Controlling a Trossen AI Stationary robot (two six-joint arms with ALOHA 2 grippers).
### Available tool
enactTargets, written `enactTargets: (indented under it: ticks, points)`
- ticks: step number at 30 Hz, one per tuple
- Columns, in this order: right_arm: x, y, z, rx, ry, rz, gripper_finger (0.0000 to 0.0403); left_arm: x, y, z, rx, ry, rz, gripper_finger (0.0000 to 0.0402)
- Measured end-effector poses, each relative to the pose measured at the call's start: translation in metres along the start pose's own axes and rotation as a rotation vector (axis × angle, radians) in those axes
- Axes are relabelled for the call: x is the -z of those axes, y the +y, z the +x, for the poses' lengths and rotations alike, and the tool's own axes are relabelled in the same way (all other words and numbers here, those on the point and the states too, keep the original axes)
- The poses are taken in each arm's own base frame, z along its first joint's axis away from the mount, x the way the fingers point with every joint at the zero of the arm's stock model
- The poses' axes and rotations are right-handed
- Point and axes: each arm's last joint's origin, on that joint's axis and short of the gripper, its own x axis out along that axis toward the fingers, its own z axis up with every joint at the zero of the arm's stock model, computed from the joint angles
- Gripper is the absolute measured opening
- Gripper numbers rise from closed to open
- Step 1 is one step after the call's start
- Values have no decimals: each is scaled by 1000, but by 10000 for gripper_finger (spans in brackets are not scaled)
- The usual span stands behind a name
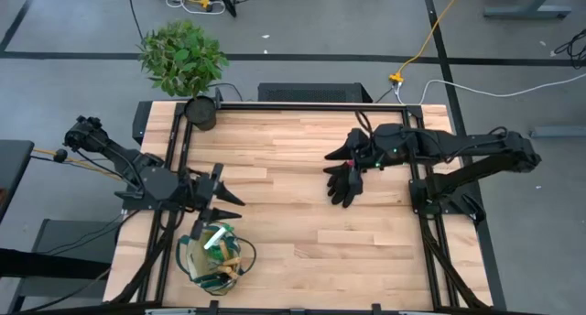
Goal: Pick & Place Garden tools in Gardening bag
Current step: Put the gloves into the gardening bag
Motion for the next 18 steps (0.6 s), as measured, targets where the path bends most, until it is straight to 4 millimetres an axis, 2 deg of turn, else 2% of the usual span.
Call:
enactTargets:
  ticks: [5,10,18]
  points:
    - [1,-13,-13,49,41,-69,206,0,0,0,-2,-1,-1,144]
    - [6,-21,-19,82,120,-214,206,0,1,0,-20,-5,-1,144]
    - [28,-30,-17,95,388,-449,206,0,1,0,-20,-5,-1,144]
